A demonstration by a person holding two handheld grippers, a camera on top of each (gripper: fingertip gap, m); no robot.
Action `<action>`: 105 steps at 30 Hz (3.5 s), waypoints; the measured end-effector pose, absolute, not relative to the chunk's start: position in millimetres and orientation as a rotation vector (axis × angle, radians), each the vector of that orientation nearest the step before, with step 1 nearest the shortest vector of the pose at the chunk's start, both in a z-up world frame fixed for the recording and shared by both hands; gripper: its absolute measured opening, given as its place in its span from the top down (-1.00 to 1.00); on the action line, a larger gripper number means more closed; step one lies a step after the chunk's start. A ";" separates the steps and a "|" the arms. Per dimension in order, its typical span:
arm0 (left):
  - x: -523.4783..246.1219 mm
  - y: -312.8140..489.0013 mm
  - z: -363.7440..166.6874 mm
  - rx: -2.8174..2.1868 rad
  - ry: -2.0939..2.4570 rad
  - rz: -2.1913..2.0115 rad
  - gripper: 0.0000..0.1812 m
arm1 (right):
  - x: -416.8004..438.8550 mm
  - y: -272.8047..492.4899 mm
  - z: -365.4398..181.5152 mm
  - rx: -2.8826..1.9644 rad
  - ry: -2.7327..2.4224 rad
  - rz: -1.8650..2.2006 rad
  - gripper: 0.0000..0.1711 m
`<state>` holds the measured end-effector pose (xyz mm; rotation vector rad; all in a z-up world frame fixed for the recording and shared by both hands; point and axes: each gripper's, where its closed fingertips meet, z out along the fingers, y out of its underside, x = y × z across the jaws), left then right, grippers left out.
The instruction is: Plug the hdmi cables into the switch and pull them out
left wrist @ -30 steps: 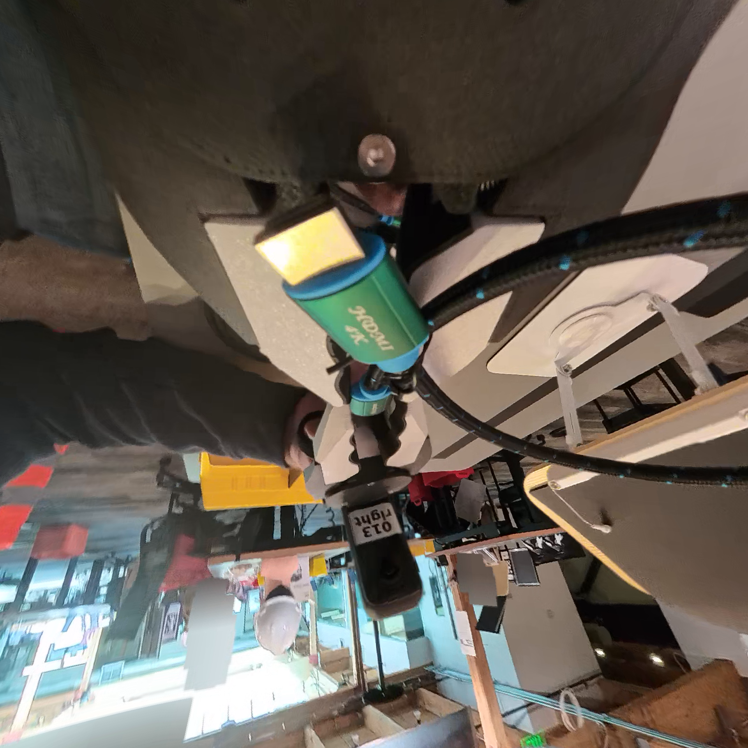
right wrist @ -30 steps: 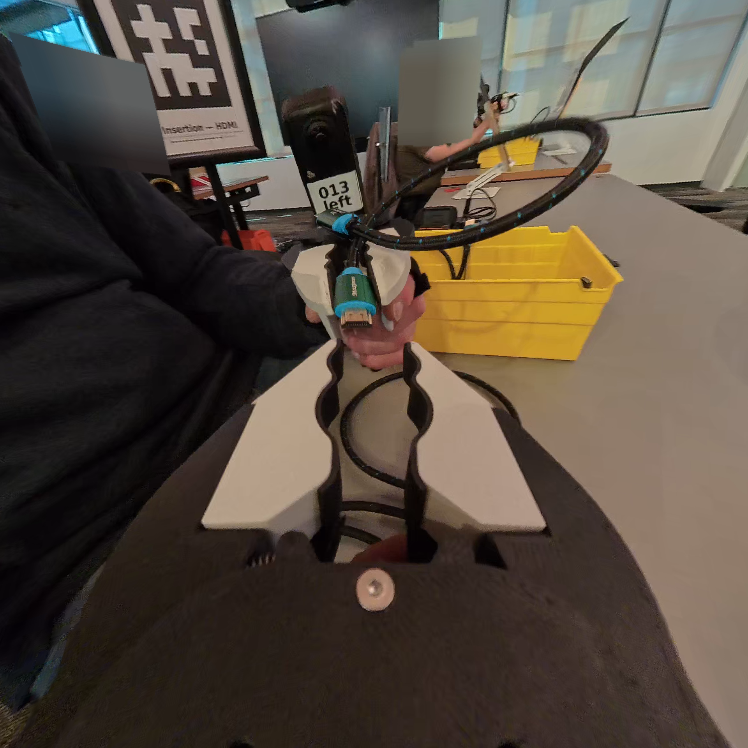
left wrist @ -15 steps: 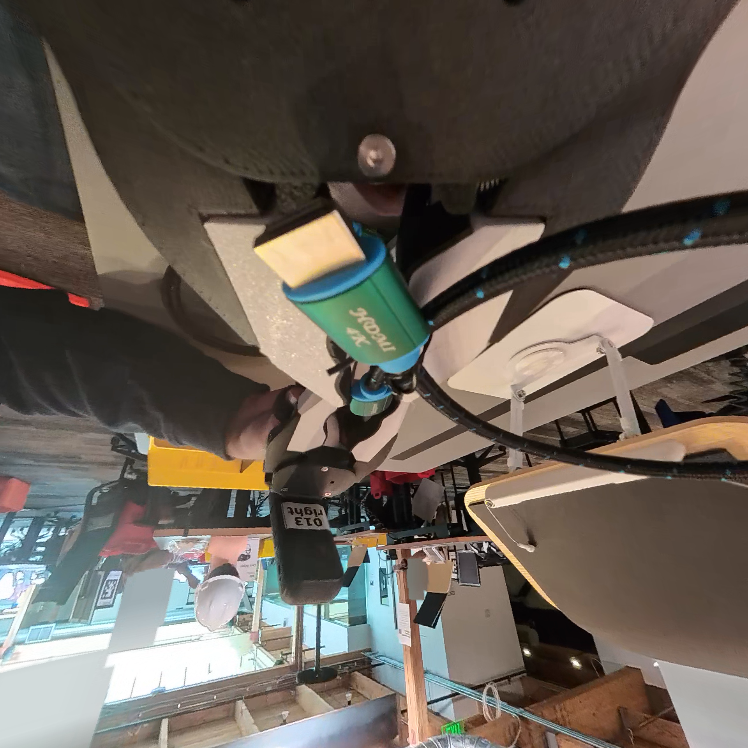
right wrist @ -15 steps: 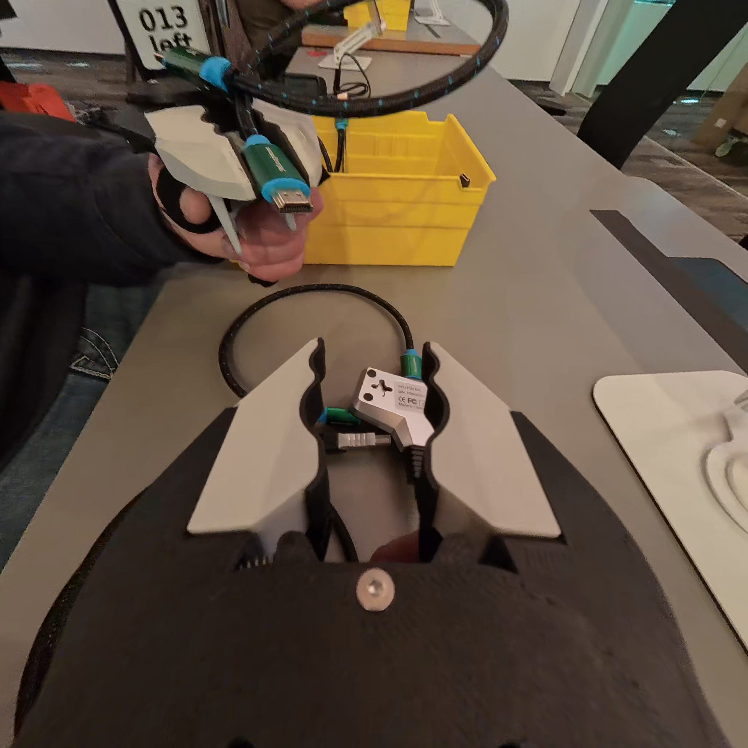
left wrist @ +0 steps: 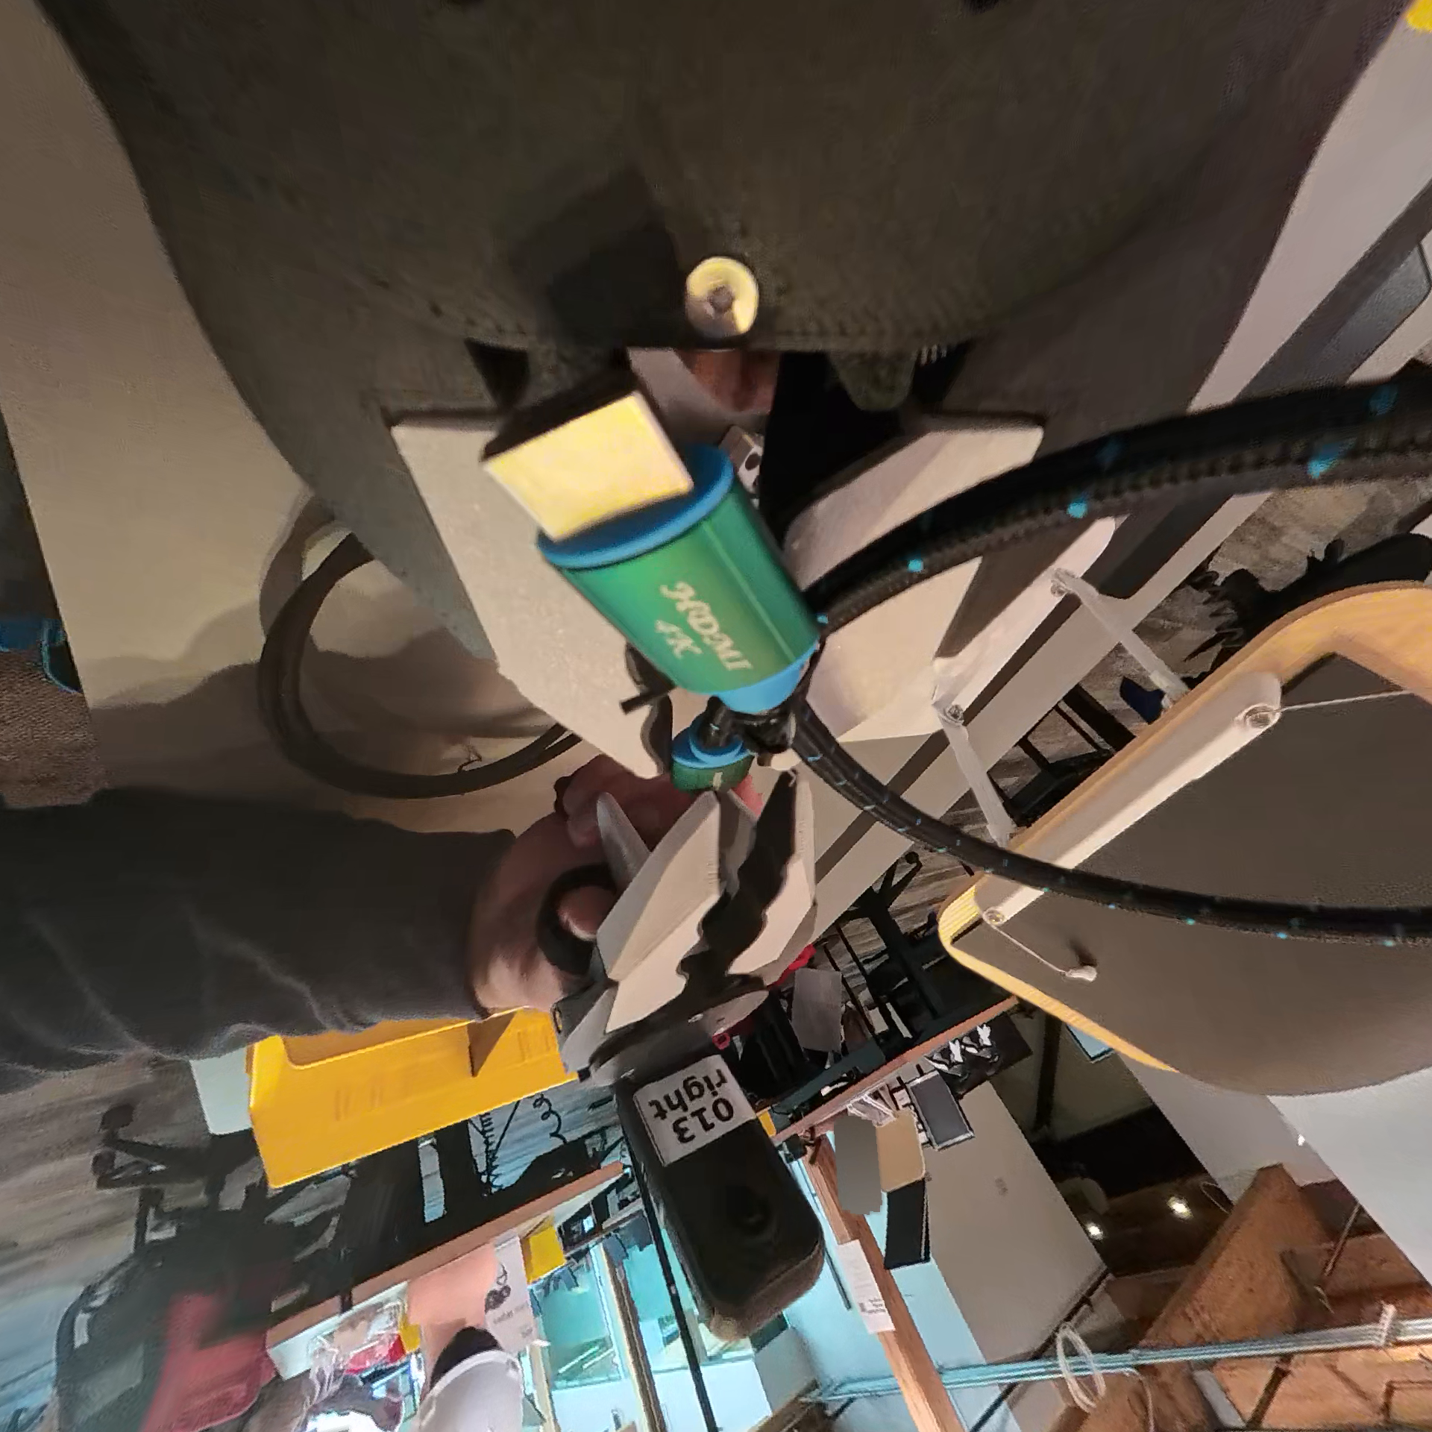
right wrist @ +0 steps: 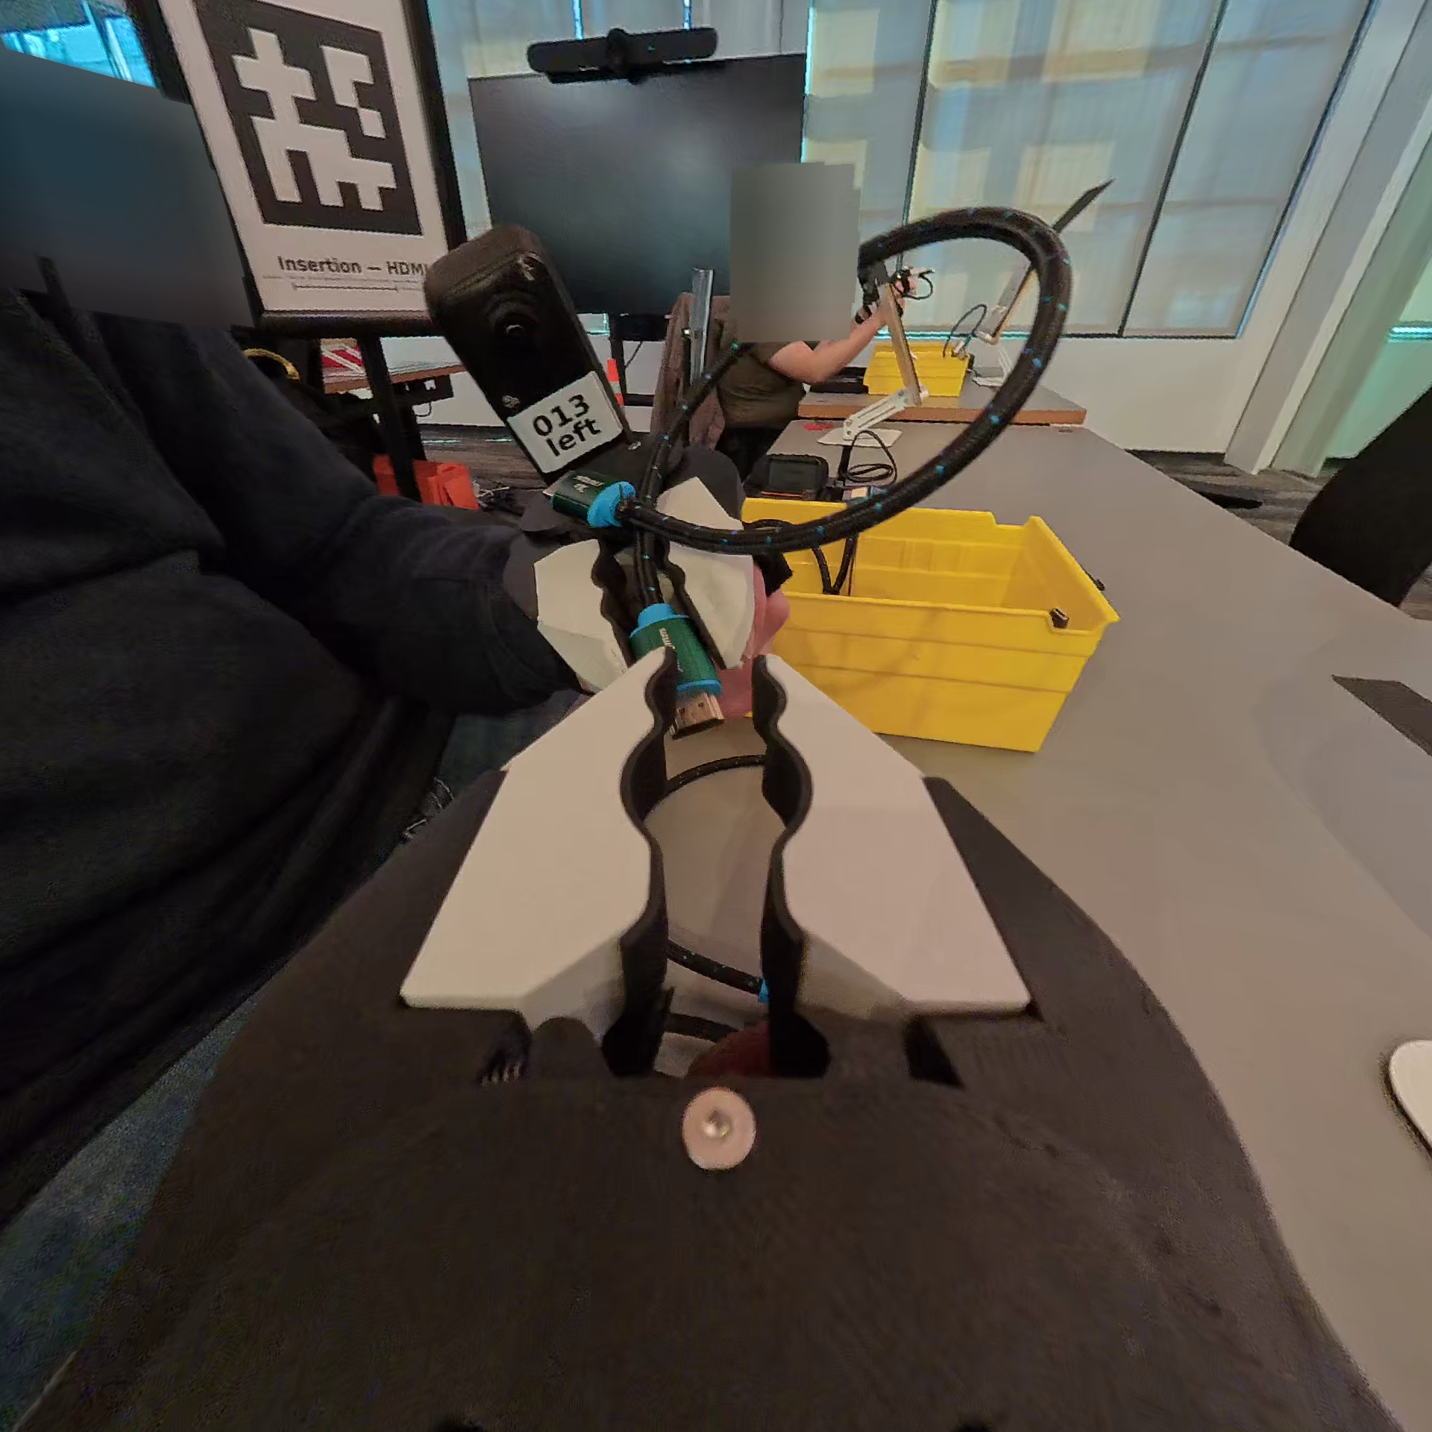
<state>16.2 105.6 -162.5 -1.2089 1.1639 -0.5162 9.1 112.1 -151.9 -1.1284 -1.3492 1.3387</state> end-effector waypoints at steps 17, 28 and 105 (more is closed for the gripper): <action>17.2 98.2 -148.8 -1.198 1.097 -0.678 0.77 | 12.2 96.6 -146.6 -1.005 -1.411 1.309 0.80; 18.4 98.6 -142.8 -1.234 1.001 -0.826 0.77 | 12.4 98.8 -143.1 -0.956 -1.406 1.202 0.80; -23.1 138.7 -158.4 -1.404 0.810 -0.792 0.77 | 28.7 198.0 -236.1 -1.407 -1.402 0.745 0.71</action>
